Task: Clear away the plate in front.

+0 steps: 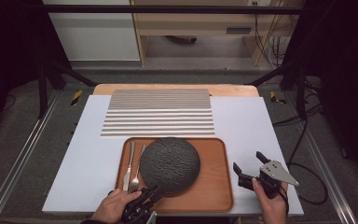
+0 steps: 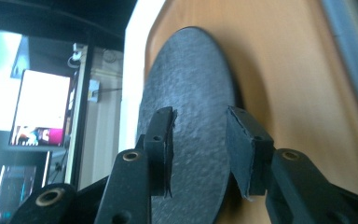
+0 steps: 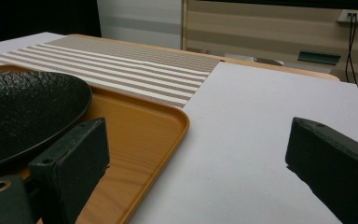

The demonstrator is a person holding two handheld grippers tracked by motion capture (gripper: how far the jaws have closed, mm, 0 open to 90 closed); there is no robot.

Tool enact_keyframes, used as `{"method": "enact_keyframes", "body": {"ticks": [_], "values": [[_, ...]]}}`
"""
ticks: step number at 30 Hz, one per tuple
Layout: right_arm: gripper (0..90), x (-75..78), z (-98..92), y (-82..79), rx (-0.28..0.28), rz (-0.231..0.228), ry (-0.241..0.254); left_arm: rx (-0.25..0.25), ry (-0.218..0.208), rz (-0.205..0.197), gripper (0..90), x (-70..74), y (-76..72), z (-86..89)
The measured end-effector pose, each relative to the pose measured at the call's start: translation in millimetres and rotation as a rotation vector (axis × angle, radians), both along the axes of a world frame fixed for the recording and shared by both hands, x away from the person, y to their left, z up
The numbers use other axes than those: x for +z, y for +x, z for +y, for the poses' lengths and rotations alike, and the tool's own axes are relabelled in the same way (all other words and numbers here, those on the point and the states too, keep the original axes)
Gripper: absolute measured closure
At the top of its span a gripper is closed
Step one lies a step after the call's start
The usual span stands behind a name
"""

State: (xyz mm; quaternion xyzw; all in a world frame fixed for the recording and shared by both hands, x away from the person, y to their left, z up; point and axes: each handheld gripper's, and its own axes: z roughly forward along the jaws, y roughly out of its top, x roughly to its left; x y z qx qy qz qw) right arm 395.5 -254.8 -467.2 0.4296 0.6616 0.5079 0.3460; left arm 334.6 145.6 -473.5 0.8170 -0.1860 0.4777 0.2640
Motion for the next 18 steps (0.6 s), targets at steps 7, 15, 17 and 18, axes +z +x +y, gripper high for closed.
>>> {"method": "enact_keyframes", "body": {"ticks": [7,15,17,18], "values": [[6.4,-0.1,0.1,0.2,0.001,0.0,-0.001,0.101,-0.07,0.006,60.4,6.9,10.5,0.8],[6.4,0.0,-0.3,0.3,-0.002,0.0,0.0,0.27,-0.137,-0.029,52.1,16.4,20.5,0.5],[6.4,0.0,-0.1,0.3,-0.001,-0.001,-0.004,0.311,-0.153,-0.025,49.4,17.2,25.3,2.4],[6.4,0.1,0.2,0.1,-0.001,-0.001,-0.003,0.326,-0.157,-0.025,47.5,17.4,26.9,3.2]]}}
